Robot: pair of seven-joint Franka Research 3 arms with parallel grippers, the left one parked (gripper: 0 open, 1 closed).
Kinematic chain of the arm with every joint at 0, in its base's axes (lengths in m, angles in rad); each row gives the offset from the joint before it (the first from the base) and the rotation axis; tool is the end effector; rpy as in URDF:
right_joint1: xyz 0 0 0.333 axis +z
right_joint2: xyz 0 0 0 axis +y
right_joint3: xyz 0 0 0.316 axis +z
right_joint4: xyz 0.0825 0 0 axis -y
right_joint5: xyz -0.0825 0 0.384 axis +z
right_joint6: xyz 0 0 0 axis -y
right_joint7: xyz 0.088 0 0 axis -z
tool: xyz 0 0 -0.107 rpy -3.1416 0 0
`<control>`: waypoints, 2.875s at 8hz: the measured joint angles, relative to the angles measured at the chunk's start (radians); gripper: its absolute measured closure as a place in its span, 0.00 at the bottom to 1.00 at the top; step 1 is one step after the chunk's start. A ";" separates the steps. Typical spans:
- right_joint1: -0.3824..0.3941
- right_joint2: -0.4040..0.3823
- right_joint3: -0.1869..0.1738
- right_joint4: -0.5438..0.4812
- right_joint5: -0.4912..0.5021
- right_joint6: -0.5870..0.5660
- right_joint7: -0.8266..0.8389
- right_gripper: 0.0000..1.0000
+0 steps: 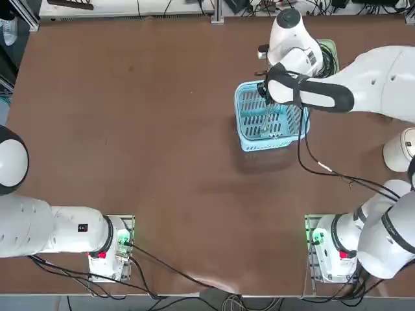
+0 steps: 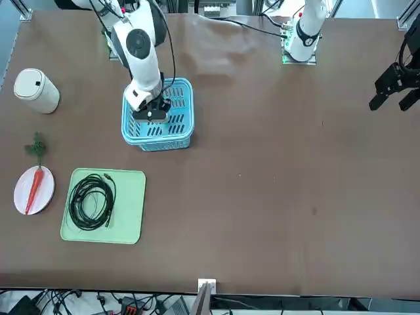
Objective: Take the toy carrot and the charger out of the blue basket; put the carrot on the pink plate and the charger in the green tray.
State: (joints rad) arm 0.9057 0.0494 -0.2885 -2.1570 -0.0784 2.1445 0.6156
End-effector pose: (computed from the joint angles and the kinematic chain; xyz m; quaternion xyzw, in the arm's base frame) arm 0.4396 0.3088 0.3720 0.9985 0.0230 -0.0018 0.0494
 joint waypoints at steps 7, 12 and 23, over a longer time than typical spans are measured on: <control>0.052 -0.272 0.018 0.071 0.000 -0.338 0.102 0.94; 0.048 -0.304 0.017 0.343 -0.001 -0.546 0.110 0.94; -0.303 0.005 -0.018 0.553 -0.004 -0.437 -0.306 0.94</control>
State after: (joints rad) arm 0.6026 0.0548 -0.3067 -1.6035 -0.0825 1.7079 0.3093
